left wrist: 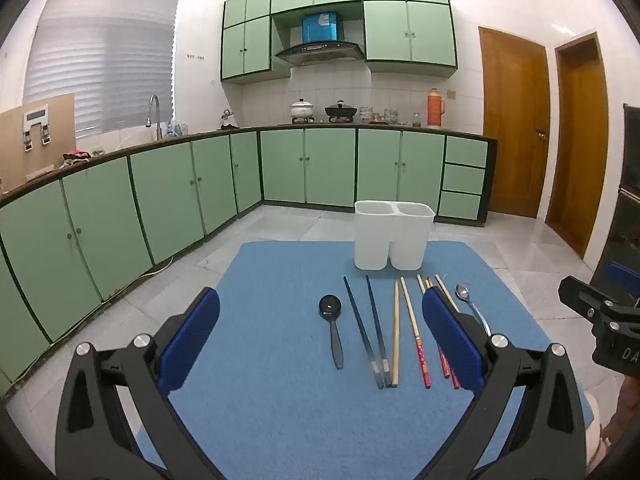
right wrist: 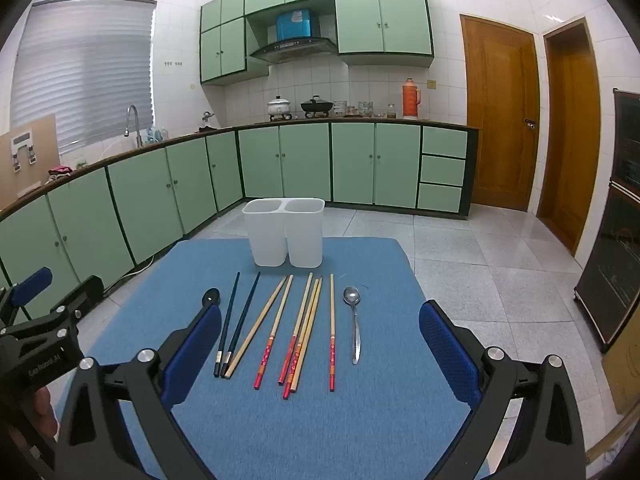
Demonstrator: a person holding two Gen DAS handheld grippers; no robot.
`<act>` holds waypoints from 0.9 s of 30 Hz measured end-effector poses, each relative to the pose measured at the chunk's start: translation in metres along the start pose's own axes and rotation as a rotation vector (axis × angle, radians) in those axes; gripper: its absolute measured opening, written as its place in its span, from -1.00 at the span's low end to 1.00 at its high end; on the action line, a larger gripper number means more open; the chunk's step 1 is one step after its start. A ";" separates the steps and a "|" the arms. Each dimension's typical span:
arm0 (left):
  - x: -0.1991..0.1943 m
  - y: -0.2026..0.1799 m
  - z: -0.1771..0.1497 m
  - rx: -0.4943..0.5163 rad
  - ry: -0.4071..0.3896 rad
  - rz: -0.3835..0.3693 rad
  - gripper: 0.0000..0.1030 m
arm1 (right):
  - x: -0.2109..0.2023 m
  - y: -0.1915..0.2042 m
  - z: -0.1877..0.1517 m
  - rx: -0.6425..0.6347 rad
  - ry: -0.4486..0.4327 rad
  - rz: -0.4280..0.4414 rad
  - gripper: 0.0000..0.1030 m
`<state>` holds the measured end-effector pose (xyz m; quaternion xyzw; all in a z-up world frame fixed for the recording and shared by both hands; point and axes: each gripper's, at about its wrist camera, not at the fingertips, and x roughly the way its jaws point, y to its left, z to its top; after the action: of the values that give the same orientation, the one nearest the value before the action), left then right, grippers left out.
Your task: Organize utensils
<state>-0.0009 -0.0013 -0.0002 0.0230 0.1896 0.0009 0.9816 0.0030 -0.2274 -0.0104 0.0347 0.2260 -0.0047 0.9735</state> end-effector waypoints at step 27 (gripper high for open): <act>0.002 -0.001 0.002 -0.019 0.002 0.004 0.91 | -0.002 0.005 0.001 0.005 -0.005 0.002 0.88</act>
<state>0.0015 -0.0024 0.0006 0.0140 0.1905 0.0046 0.9816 0.0019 -0.2222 -0.0088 0.0371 0.2235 -0.0045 0.9740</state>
